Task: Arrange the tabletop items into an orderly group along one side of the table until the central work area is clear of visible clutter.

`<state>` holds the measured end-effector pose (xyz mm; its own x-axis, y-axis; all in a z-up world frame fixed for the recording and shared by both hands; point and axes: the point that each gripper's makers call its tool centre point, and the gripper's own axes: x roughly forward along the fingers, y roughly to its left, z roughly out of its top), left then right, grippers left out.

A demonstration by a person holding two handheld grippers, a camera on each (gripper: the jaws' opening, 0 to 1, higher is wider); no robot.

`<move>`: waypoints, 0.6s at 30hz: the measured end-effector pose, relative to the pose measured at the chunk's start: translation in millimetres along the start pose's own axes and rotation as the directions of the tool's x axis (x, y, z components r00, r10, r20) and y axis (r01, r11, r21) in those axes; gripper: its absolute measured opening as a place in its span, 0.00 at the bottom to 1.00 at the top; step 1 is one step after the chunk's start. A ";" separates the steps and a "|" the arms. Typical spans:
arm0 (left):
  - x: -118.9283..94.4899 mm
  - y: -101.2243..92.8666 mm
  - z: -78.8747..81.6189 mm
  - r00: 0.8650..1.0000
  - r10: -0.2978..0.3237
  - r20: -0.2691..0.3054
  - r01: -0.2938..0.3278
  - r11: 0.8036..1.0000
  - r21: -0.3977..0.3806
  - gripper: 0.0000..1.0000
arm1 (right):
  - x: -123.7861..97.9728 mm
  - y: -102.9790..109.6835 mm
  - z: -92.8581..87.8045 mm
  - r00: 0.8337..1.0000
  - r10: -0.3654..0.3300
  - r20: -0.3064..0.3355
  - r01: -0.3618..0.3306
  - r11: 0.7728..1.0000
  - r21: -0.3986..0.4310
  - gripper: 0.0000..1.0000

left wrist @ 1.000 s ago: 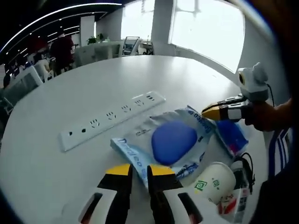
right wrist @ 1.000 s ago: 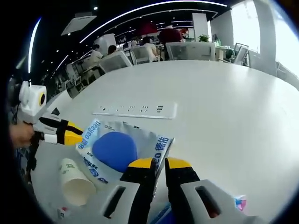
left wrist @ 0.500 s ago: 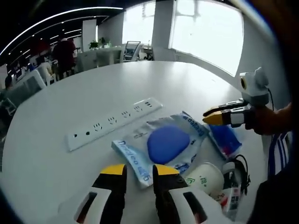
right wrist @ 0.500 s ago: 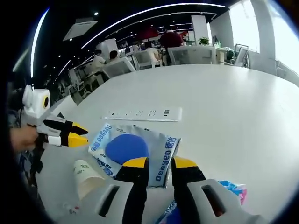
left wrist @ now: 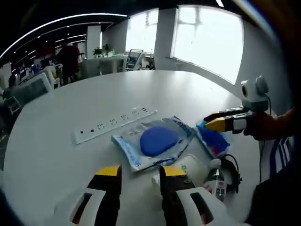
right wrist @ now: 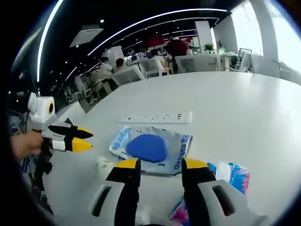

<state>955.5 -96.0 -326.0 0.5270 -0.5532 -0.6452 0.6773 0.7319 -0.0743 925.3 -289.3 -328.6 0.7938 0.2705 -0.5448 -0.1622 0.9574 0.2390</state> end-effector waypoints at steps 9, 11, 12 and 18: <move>-27.7 -9.5 -17.4 1.000 0.011 0.027 -0.011 1.000 -0.005 0.41 | -34.6 11.5 -6.8 0.999 0.016 0.032 -0.017 1.000 0.011 0.50; -33.3 -12.4 -20.3 0.999 0.012 0.030 -0.012 1.000 -0.004 0.43 | -42.5 13.9 -8.5 0.999 0.017 0.041 -0.017 1.000 0.006 0.52; -36.2 -13.9 -21.9 0.999 0.012 0.031 -0.012 1.000 -0.004 0.45 | -44.9 14.9 -10.0 0.999 0.018 0.040 -0.018 1.000 0.005 0.53; -56.1 -16.9 -32.4 0.998 0.023 0.054 -0.023 1.000 0.005 0.52 | -69.8 22.8 -19.0 0.998 0.010 0.057 -0.005 0.996 -0.086 0.62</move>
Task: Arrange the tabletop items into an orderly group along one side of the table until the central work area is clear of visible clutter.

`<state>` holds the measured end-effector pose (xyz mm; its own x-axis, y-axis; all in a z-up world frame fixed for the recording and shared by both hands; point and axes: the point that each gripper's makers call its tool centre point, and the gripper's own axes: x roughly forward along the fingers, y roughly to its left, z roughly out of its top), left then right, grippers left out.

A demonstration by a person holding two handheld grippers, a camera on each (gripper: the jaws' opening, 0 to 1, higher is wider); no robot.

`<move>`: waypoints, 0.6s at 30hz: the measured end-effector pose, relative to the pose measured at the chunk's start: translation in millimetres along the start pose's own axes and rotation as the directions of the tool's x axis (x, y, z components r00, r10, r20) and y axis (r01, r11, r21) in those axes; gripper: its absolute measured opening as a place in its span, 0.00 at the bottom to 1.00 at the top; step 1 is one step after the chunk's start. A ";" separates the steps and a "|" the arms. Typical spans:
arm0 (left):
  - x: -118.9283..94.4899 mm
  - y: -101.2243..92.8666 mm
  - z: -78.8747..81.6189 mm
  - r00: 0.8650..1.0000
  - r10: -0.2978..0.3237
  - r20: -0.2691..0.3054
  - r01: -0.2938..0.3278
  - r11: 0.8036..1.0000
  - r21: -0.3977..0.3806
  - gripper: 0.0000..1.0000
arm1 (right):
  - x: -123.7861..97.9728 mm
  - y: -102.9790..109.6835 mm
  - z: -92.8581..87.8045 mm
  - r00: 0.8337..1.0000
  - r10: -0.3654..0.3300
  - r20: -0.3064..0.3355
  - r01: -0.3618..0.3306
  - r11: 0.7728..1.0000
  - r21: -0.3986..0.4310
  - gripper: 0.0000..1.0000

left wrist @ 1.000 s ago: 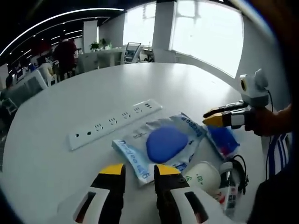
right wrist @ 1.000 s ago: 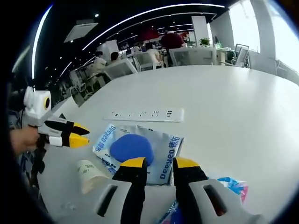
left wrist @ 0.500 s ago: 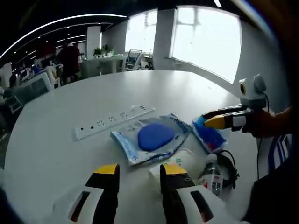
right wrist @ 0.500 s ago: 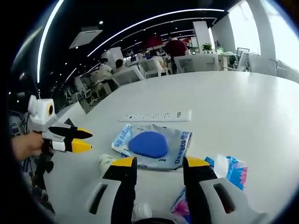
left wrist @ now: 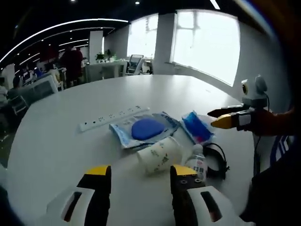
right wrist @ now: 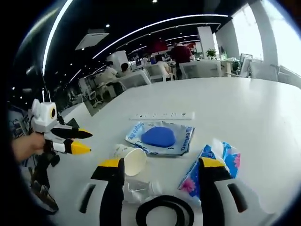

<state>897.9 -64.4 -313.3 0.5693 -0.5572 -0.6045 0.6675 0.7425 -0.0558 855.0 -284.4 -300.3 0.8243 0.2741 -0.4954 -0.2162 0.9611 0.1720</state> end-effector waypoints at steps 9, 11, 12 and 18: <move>-34.9 -18.1 -6.3 0.999 0.012 0.032 -0.013 1.000 0.025 0.58 | -33.2 3.9 -20.9 1.000 -0.004 -0.003 0.004 1.000 -0.026 0.75; -42.9 -21.5 -10.9 0.999 0.013 0.040 -0.014 1.000 0.020 0.62 | -41.3 7.7 -28.2 1.000 0.003 -0.008 -0.003 0.999 -0.040 0.79; -46.0 -23.3 -11.7 0.999 0.010 0.047 -0.011 1.000 0.014 0.64 | -43.8 8.3 -31.1 1.000 0.007 -0.017 -0.007 0.999 -0.040 0.80; -65.8 -34.8 -25.7 0.998 0.009 0.065 -0.010 1.000 0.012 0.67 | -63.5 5.1 -35.6 1.000 -0.005 -0.005 0.004 1.000 -0.011 0.85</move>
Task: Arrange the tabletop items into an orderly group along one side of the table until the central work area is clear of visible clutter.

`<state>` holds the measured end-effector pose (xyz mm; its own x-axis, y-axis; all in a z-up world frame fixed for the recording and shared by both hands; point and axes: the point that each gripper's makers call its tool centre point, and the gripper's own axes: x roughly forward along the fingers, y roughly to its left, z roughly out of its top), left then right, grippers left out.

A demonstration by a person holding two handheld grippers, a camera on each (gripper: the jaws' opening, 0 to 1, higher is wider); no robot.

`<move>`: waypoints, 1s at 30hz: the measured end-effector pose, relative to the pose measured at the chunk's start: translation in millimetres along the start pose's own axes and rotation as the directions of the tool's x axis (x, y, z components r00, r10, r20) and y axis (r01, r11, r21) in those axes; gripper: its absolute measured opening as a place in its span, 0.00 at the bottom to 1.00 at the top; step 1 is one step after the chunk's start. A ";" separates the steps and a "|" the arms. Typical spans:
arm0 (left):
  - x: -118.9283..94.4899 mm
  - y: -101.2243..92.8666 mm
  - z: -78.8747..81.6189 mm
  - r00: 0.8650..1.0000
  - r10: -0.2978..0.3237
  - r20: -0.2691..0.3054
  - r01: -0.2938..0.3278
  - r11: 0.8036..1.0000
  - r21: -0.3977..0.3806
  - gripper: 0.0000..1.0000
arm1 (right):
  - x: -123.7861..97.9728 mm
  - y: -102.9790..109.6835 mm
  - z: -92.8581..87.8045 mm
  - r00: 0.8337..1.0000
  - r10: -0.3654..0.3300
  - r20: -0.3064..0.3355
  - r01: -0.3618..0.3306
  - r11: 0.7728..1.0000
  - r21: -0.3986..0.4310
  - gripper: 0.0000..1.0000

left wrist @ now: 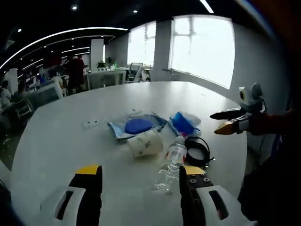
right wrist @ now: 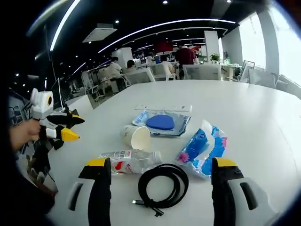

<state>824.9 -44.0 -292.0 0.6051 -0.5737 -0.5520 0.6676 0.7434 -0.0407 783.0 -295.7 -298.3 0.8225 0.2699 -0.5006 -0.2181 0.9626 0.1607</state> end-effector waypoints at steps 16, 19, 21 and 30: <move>-38.0 -5.5 -22.1 1.000 0.020 0.008 -0.020 1.000 -0.014 0.91 | -31.5 -6.6 -22.3 0.999 -0.036 -0.003 0.037 0.996 0.081 0.93; -38.9 -3.0 -23.2 1.000 0.025 0.002 -0.025 0.999 -0.028 0.95 | -34.8 -5.0 -23.0 0.999 -0.036 -0.007 0.037 0.997 0.071 0.93; -39.6 -1.0 -22.5 0.999 0.034 0.008 -0.034 0.999 -0.034 0.99 | -35.1 -5.2 -23.6 0.999 -0.035 -0.008 0.035 0.997 0.068 0.94; -43.9 -6.3 -23.0 1.000 0.011 0.005 -0.011 0.999 -0.049 1.00 | -40.1 -2.1 -23.9 0.999 -0.032 -0.017 0.033 0.998 0.062 0.94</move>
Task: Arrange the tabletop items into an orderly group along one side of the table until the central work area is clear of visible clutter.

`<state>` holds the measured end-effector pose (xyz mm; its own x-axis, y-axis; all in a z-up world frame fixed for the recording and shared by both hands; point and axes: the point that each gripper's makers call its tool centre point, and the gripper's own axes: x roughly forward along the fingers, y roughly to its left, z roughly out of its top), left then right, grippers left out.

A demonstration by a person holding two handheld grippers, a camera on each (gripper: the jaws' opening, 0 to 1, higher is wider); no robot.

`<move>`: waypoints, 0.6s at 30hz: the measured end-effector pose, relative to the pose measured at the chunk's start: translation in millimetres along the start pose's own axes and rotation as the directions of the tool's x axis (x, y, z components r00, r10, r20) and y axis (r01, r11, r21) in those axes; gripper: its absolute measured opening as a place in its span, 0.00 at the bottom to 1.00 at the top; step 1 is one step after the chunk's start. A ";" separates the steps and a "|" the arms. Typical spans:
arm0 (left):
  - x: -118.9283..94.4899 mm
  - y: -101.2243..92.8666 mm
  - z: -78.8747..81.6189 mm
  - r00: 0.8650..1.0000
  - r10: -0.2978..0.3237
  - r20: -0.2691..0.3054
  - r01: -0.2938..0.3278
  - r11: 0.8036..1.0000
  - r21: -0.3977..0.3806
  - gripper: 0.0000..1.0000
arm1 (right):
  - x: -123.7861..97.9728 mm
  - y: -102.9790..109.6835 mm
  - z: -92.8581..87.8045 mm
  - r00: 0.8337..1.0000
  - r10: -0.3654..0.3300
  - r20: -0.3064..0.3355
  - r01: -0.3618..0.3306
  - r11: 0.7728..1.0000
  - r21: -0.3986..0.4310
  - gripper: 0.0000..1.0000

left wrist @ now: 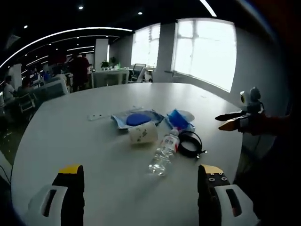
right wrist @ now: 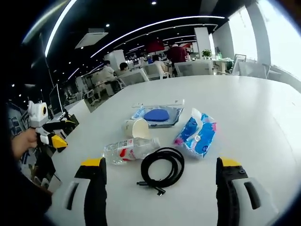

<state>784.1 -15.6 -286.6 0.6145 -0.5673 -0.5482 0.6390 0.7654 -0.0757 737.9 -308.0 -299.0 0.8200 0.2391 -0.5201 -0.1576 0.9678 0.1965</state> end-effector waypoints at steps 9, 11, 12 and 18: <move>-4.7 -2.6 -0.6 1.000 -0.017 -0.002 0.017 1.000 -0.004 1.00 | -1.2 -1.3 4.1 1.000 0.008 0.000 -0.008 1.000 -0.011 0.94; -5.4 -2.7 -1.6 1.000 -0.018 -0.007 0.018 1.000 -0.008 1.00 | -0.9 -1.2 4.6 1.000 0.010 0.000 -0.010 1.000 -0.013 0.94; -5.6 -2.6 -1.6 1.000 -0.017 -0.007 0.017 1.000 -0.008 1.00 | -0.3 -2.2 5.5 1.000 0.011 0.000 -0.011 1.000 -0.018 0.94; -5.7 -2.9 -0.6 1.000 -0.017 -0.006 0.016 1.000 -0.016 1.00 | 2.6 -4.3 11.2 1.000 0.016 0.003 -0.016 0.999 -0.031 0.94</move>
<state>778.5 -14.4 -283.7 0.6013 -0.5782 -0.5515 0.6418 0.7607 -0.0977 746.9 -312.4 -291.9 0.8191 0.2542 -0.5143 -0.1874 0.9658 0.1789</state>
